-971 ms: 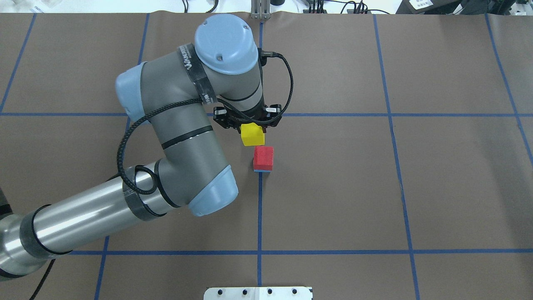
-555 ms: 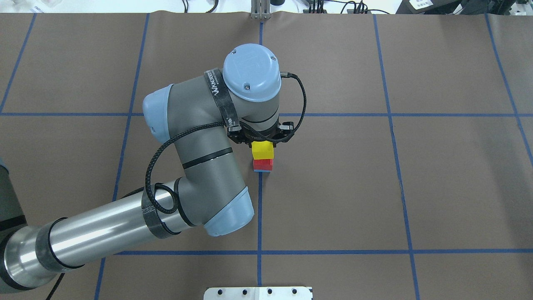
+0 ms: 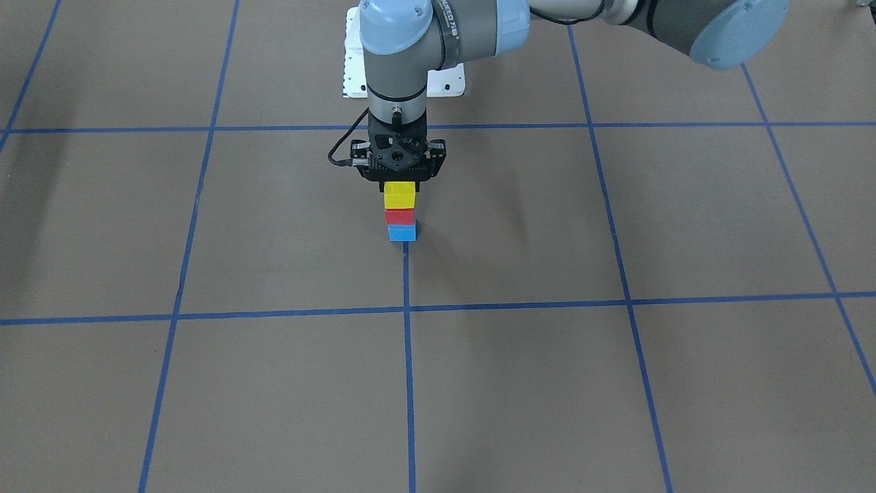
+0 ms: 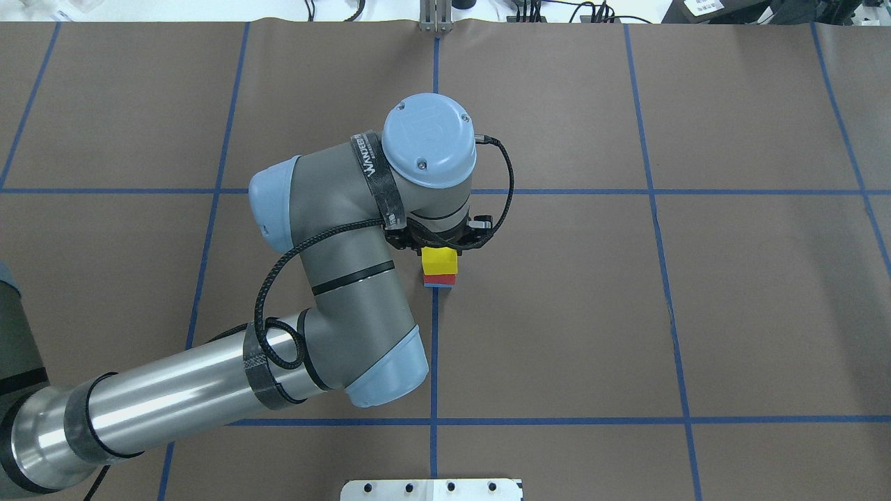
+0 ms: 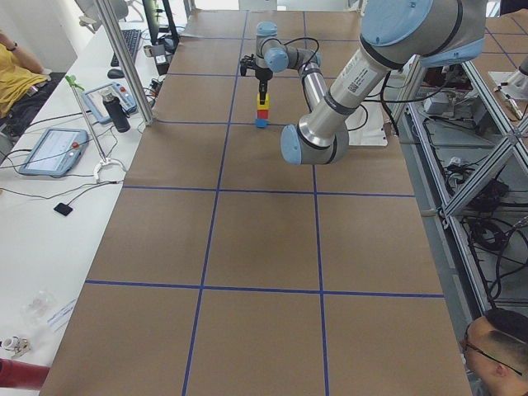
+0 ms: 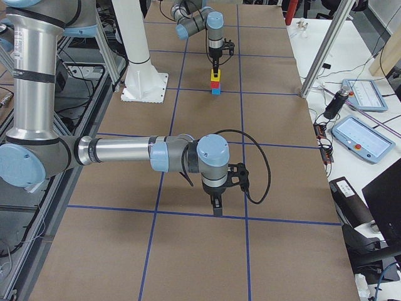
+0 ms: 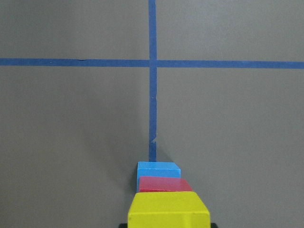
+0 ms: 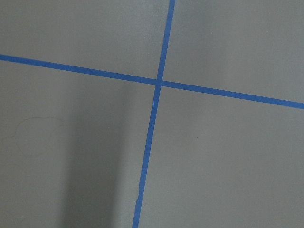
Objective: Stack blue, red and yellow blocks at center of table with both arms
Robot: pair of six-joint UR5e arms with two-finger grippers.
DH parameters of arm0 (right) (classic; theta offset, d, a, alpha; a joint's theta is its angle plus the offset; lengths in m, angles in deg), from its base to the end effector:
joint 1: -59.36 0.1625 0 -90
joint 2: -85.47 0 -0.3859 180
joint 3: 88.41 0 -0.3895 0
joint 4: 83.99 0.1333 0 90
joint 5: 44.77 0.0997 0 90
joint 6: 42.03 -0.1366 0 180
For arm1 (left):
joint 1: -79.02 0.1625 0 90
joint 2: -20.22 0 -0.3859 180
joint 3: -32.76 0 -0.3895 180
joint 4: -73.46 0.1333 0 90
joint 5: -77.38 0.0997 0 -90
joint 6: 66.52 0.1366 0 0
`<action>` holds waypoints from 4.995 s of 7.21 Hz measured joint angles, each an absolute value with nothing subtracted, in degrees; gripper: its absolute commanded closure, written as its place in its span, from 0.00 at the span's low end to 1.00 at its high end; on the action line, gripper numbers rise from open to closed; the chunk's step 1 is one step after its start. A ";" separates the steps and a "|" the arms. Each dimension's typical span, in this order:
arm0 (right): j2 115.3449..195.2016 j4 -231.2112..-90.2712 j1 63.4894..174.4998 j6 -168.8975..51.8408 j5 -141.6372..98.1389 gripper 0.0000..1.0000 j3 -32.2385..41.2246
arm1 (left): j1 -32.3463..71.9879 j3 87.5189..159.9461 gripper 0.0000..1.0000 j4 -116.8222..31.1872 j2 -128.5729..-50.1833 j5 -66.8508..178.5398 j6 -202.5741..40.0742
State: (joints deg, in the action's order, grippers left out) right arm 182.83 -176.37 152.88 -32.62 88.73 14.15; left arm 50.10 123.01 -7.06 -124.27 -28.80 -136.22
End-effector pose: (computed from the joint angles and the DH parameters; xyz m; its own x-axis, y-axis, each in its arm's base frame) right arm 0.0664 -0.4397 0.6040 0.7263 -0.1524 0.6702 0.0582 0.9852 0.1609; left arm 0.5687 -0.4230 0.0901 0.6789 0.0056 -0.7342 0.0593 0.9963 0.0625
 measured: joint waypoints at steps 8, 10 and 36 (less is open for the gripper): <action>182.96 -176.37 152.88 -32.61 88.73 0.00 14.11 | 50.97 122.95 0.01 -7.38 -124.26 -27.49 -135.87; 182.94 -176.37 152.88 -32.62 88.73 0.00 14.14 | 51.03 123.21 0.01 -7.47 -124.17 -26.95 -135.81; 185.75 -176.37 153.67 -31.88 88.82 0.00 13.81 | -17.84 138.14 0.00 -12.58 -56.64 -52.95 -59.67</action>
State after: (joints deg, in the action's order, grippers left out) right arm 185.75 -176.37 153.67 -31.88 88.82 13.81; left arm -17.84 138.14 -12.58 -56.64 -52.95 -59.67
